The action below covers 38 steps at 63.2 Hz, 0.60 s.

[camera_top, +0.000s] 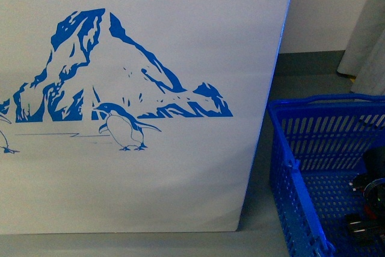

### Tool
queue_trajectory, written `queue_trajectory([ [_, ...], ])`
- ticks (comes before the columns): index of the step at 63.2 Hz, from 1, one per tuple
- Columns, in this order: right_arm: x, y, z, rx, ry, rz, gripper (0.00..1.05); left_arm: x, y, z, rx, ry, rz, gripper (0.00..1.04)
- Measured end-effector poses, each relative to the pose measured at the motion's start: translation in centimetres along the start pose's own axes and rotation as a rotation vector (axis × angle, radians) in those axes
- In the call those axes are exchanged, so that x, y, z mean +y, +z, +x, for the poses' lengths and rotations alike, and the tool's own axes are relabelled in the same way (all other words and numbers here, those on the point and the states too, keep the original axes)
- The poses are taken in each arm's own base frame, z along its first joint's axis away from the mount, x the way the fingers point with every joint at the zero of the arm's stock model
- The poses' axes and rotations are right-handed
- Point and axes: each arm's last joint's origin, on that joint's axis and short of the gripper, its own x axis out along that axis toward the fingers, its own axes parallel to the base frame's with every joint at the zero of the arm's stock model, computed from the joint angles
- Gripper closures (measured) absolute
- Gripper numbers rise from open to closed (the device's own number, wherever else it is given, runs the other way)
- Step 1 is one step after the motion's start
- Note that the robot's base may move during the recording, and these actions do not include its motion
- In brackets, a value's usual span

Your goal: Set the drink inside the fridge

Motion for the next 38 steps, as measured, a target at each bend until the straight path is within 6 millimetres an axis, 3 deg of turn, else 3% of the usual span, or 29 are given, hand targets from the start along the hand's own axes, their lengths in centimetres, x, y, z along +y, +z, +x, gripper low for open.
queue_trajectory([
  [24, -0.4, -1.2, 1.4, 0.087, -0.006, -0.037, 0.08, 0.0, 0.0, 0.0, 0.000, 0.000, 0.000, 0.08],
  [38, -0.8, -2.1, 1.7, 0.115, -0.034, -0.035, 0.41, 0.0, 0.0, 0.0, 0.000, 0.000, 0.000, 0.08],
])
